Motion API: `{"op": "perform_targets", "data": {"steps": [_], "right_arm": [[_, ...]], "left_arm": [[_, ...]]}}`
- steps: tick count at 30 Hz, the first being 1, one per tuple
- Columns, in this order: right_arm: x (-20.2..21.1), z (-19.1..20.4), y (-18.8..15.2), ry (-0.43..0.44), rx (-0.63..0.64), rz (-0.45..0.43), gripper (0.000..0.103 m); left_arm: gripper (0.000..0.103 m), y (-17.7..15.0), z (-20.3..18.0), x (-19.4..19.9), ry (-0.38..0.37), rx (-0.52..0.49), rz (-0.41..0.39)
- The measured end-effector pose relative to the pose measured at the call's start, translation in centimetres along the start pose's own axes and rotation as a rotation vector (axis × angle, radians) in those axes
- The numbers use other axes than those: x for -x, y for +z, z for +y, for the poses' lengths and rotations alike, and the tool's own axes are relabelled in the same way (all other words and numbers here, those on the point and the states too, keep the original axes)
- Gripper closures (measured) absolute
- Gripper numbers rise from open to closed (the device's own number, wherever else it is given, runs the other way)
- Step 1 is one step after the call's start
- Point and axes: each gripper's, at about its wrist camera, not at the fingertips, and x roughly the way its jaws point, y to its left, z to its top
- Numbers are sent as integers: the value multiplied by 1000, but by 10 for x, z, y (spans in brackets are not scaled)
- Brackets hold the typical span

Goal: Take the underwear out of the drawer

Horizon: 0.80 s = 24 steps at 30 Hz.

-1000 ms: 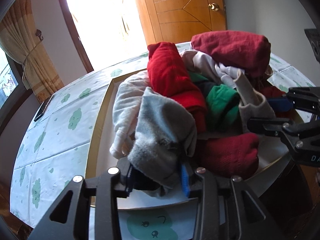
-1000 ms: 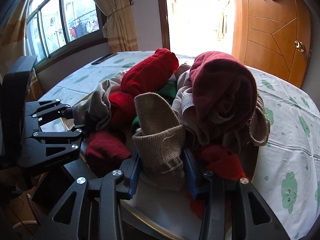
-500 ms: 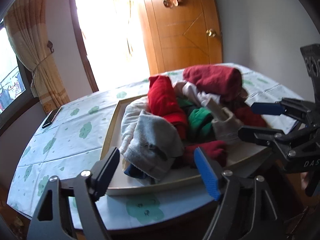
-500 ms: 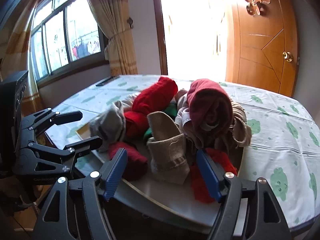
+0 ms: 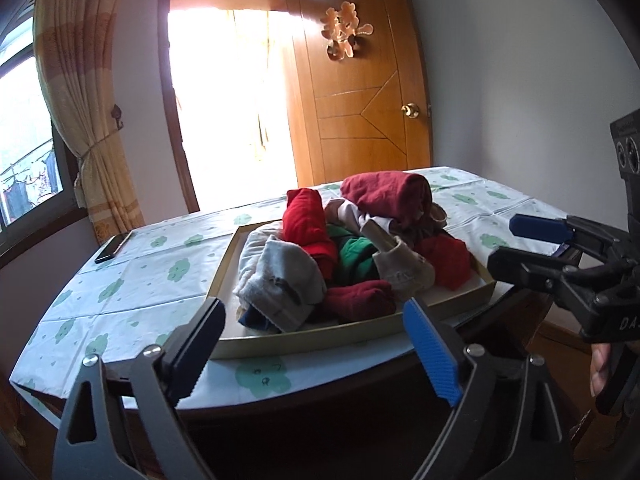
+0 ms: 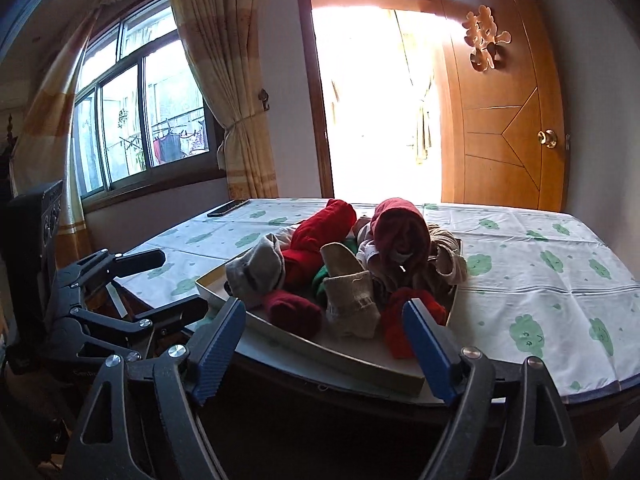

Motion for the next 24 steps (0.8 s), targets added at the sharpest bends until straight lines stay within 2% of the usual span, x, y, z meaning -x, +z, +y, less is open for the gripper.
{"op": "perform_targets", "data": {"steps": [24], "right_arm": [[13, 11, -5, 25, 5, -28, 20]], "left_arm": [[10, -10, -1, 10, -1, 27, -9]]}}
